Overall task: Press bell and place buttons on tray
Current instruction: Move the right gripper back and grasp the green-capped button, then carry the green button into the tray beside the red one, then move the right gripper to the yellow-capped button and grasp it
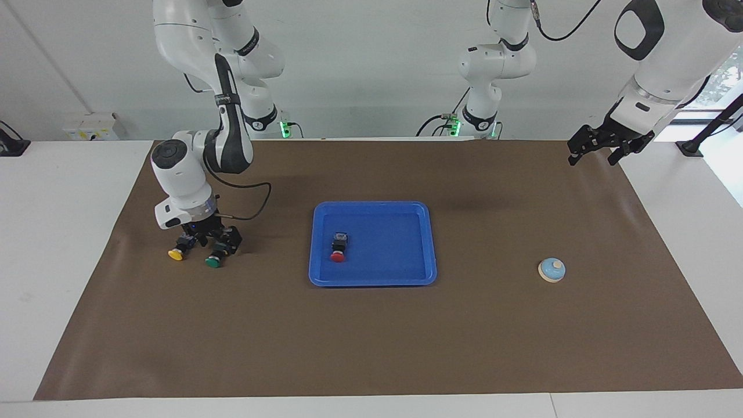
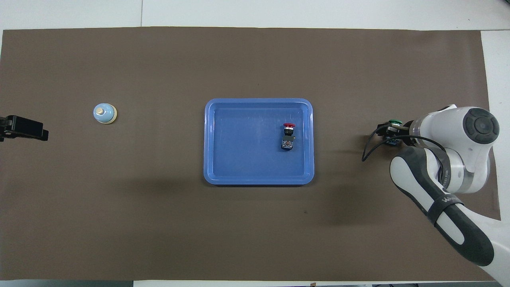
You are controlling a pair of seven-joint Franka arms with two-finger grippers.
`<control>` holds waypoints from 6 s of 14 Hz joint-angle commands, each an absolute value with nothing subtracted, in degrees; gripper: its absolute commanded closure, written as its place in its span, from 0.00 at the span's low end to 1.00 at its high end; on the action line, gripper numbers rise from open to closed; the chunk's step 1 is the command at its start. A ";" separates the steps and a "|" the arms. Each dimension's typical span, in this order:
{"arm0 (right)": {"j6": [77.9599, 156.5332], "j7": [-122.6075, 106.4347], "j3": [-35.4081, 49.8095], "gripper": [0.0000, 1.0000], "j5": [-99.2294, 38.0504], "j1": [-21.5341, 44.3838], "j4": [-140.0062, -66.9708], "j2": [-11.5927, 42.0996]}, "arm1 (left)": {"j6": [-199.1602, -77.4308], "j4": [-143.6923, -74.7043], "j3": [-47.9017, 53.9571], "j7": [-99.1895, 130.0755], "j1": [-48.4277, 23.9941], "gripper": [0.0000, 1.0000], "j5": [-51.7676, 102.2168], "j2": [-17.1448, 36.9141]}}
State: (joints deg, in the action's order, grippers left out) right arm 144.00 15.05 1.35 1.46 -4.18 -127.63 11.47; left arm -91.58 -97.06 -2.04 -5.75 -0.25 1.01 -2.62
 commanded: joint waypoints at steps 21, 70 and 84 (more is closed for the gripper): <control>121.73 30.39 2.29 1.00 -1.41 10.78 -106.44 13.54 | -90.79 -96.77 -2.20 -6.42 -0.26 0.00 0.79 -2.99; 131.84 14.15 1.14 0.00 1.93 -10.28 -122.08 8.70 | -90.70 -96.77 -2.20 -6.42 -0.26 0.00 0.88 -2.99; 141.49 12.39 1.14 0.00 1.93 -13.27 -125.42 12.48 | -90.70 -96.77 -2.20 -6.42 -0.26 0.00 0.79 -2.99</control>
State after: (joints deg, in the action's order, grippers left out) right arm 138.74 13.60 0.35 1.45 -11.94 -124.74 11.67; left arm -91.58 -97.06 -2.04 -5.75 -0.25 1.01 -2.62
